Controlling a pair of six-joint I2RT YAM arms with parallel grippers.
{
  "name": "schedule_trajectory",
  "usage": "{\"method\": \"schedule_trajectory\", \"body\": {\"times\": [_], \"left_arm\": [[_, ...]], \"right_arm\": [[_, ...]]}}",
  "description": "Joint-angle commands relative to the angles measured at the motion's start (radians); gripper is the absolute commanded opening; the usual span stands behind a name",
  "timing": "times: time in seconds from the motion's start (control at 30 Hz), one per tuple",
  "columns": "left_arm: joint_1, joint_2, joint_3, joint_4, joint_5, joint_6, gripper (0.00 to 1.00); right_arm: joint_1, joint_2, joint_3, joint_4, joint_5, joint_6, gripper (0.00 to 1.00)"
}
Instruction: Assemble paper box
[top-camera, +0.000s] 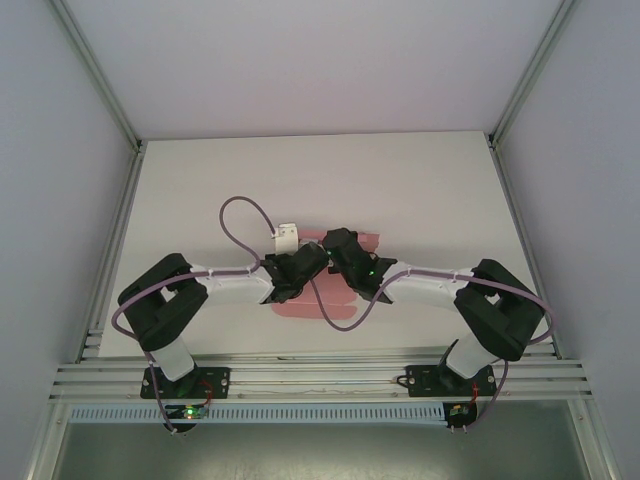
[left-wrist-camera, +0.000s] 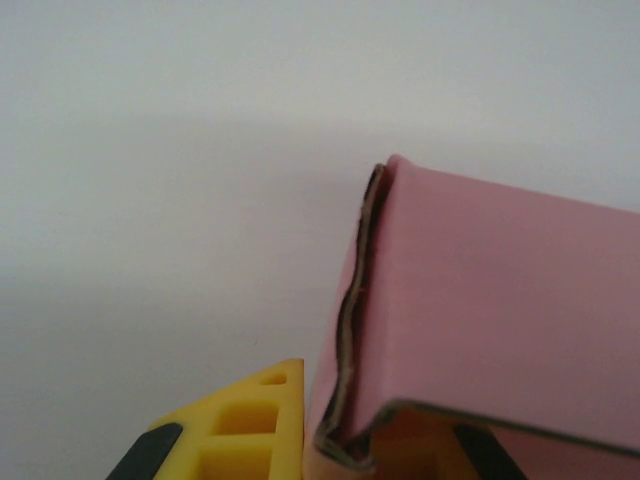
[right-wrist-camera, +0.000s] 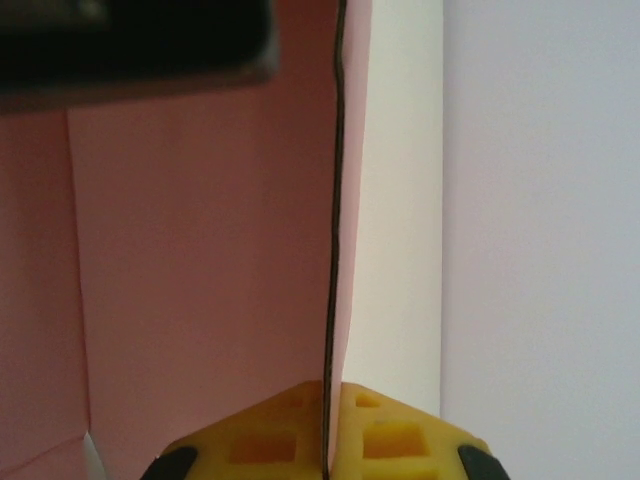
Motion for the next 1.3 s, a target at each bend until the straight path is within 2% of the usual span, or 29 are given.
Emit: {"method": "schedule_trajectory", "body": {"times": [0.0, 0.07, 0.23, 0.37, 0.5, 0.63, 0.73, 0.87, 1.1, 1.27], "left_arm": [[0.068, 0.082, -0.002, -0.29, -0.42, -0.201, 0.0], [0.072, 0.081, -0.032, -0.219, -0.41, -0.166, 0.0], [0.078, 0.09, -0.018, -0.226, -0.404, -0.157, 0.0], [0.08, 0.068, -0.083, 0.045, -0.288, 0.065, 0.0], [0.08, 0.048, -0.114, 0.161, -0.212, 0.141, 0.01], [0.082, 0.056, -0.138, 0.277, -0.153, 0.233, 0.22], [0.081, 0.07, -0.159, 0.349, -0.124, 0.275, 0.3], [0.089, 0.066, -0.197, 0.411, -0.085, 0.299, 0.31], [0.128, 0.061, -0.301, 0.6, 0.073, 0.341, 0.33], [0.127, 0.091, -0.3, 0.612, 0.078, 0.359, 0.28]], "right_arm": [[0.061, 0.014, -0.001, -0.198, -0.081, 0.096, 0.0], [0.061, 0.016, 0.002, -0.203, -0.079, 0.1, 0.0], [0.061, 0.016, 0.006, -0.199, -0.08, 0.109, 0.0], [0.054, 0.006, 0.008, -0.197, -0.112, 0.131, 0.0], [0.049, 0.006, 0.013, -0.198, -0.123, 0.138, 0.0], [0.044, 0.009, 0.017, -0.205, -0.144, 0.147, 0.0], [0.039, 0.013, 0.021, -0.21, -0.15, 0.148, 0.0], [0.029, 0.015, 0.025, -0.22, -0.158, 0.148, 0.0], [0.015, 0.017, 0.028, -0.228, -0.181, 0.161, 0.0], [0.016, 0.023, 0.037, -0.238, -0.181, 0.161, 0.0]]}}
